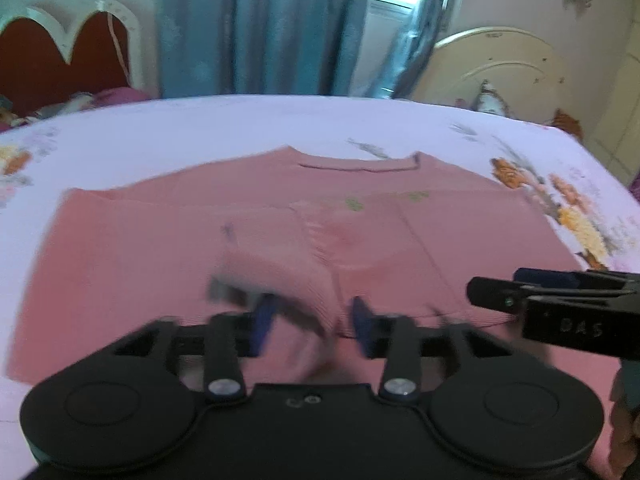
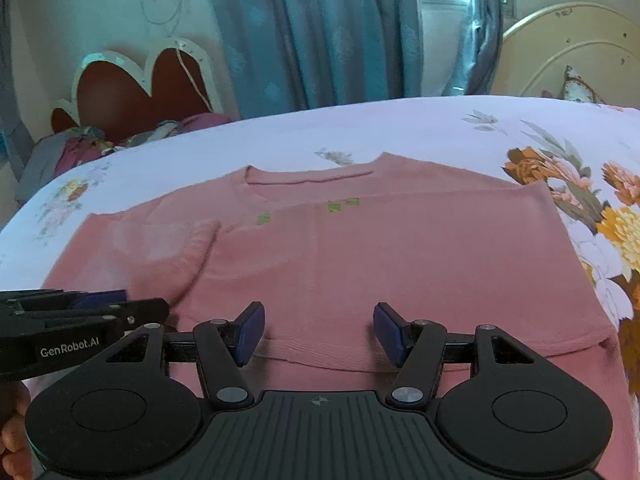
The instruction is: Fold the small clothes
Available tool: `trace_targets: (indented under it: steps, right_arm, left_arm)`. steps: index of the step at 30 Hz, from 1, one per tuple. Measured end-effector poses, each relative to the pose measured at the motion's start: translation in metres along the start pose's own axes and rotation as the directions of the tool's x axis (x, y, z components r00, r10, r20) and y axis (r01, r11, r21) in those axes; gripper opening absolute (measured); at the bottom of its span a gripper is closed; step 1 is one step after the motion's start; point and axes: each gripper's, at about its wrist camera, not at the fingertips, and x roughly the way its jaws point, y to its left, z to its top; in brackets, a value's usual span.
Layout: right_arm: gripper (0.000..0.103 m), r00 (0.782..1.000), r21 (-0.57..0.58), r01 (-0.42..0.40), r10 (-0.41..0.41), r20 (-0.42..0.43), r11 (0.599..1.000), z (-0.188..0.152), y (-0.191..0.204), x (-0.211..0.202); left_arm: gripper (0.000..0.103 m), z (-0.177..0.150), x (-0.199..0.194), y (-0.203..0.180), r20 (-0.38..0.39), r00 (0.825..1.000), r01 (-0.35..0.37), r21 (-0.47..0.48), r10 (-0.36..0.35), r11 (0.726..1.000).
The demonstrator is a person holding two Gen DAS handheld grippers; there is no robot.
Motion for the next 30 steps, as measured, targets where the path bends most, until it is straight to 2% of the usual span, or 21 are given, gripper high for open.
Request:
trace_targets:
  steps: [3, 8, 14, 19, 22, 26, 27, 28, 30]
  right_arm:
    - [0.060, 0.999, -0.029, -0.031, 0.031, 0.008, 0.999, 0.005, 0.012, 0.001]
    - [0.060, 0.996, -0.124, -0.085, 0.086, 0.001, 0.989, 0.010, 0.049, 0.008]
    - [0.060, 0.991, -0.241, -0.134, 0.130, -0.030, 0.961, 0.005, 0.092, 0.028]
    - [0.060, 0.991, -0.355, -0.137, 0.126, -0.054, 0.925, -0.006, 0.125, 0.051]
    - [0.060, 0.997, -0.425, -0.079, 0.072, -0.031, 0.902, -0.011, 0.139, 0.067]
    - [0.059, 0.998, -0.410, -0.059, 0.052, -0.028, 0.910, -0.008, 0.141, 0.083]
    - [0.043, 0.998, -0.405, -0.058, 0.055, -0.021, 0.912, -0.007, 0.141, 0.084]
    - [0.014, 0.998, -0.402, -0.056, 0.053, -0.019, 0.914, -0.004, 0.139, 0.083]
    - [0.014, 0.998, -0.381, -0.058, 0.066, 0.007, 0.923, 0.002, 0.136, 0.076]
  left_arm:
    - [0.062, 0.005, -0.014, 0.006, 0.029, 0.997, -0.066, 0.025, 0.065, 0.998]
    - [0.063, 0.008, -0.029, 0.028, 0.035, 0.991, -0.126, -0.001, 0.126, 0.992]
    - [0.066, -0.010, -0.044, 0.072, 0.032, 0.967, -0.249, -0.052, 0.251, 0.967]
    - [0.066, -0.030, -0.045, 0.099, -0.019, 0.948, -0.319, -0.102, 0.319, 0.942]
    - [0.066, -0.039, -0.044, 0.108, -0.036, 0.939, -0.345, -0.111, 0.343, 0.932]
    - [0.069, -0.044, -0.041, 0.115, -0.044, 0.939, -0.345, -0.117, 0.342, 0.931]
    - [0.069, -0.044, -0.040, 0.116, -0.042, 0.939, -0.343, -0.118, 0.341, 0.932]
    - [0.069, -0.045, -0.038, 0.116, -0.042, 0.940, -0.341, -0.118, 0.338, 0.933]
    - [0.069, -0.044, -0.033, 0.114, -0.038, 0.940, -0.340, -0.114, 0.338, 0.934]
